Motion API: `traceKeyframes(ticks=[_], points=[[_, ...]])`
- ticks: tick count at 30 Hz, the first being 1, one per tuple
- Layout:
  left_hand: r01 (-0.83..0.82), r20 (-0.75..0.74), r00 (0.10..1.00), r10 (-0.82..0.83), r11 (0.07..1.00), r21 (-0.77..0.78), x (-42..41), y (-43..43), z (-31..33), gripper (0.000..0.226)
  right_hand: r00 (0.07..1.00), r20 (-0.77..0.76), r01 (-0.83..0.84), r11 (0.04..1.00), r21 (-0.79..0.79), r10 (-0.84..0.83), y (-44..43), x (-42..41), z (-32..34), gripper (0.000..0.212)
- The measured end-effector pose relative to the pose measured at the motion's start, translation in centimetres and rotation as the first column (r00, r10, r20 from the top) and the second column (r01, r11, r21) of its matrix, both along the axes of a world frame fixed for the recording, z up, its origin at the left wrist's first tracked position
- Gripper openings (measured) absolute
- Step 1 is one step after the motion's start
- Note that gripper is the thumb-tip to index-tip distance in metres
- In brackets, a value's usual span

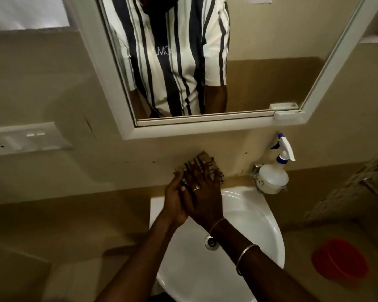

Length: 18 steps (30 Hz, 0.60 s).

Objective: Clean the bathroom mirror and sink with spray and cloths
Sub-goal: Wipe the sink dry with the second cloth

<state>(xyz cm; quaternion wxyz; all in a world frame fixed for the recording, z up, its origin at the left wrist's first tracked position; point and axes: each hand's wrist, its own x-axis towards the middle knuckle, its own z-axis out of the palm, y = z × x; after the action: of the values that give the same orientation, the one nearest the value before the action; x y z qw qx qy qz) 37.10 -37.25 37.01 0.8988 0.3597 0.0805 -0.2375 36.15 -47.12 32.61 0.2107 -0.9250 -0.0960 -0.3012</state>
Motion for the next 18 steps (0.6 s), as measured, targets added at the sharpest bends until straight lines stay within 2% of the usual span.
traceKeyframes(ticks=[4,7,11,14,18], points=[[0.082,-0.139,0.988,-0.062,0.987,0.139,1.2,-4.4,-3.4,0.053,0.979,-0.173,0.108,0.994,-0.001,-0.106,-4.5,-0.7,-3.8,0.054],[0.042,-0.166,0.986,0.009,0.953,0.301,2.3,-6.9,-5.7,0.045,0.965,-0.249,0.086,0.996,0.020,-0.079,-6.7,-0.2,-5.7,0.054],[-0.036,-0.168,0.976,0.142,0.857,0.514,3.0,-7.4,-7.5,0.028,0.942,-0.336,0.037,0.993,0.116,0.005,-6.8,0.7,-7.1,0.054],[-0.034,-0.205,0.961,0.187,0.812,0.583,3.7,-6.7,-8.9,0.026,0.913,-0.407,0.000,0.997,0.073,0.029,-6.2,1.5,-8.4,0.056],[0.010,-0.234,0.955,0.184,0.767,0.641,4.0,-5.8,-10.3,0.017,0.914,-0.404,0.001,0.996,0.084,0.033,-5.7,1.7,-9.4,0.057]])
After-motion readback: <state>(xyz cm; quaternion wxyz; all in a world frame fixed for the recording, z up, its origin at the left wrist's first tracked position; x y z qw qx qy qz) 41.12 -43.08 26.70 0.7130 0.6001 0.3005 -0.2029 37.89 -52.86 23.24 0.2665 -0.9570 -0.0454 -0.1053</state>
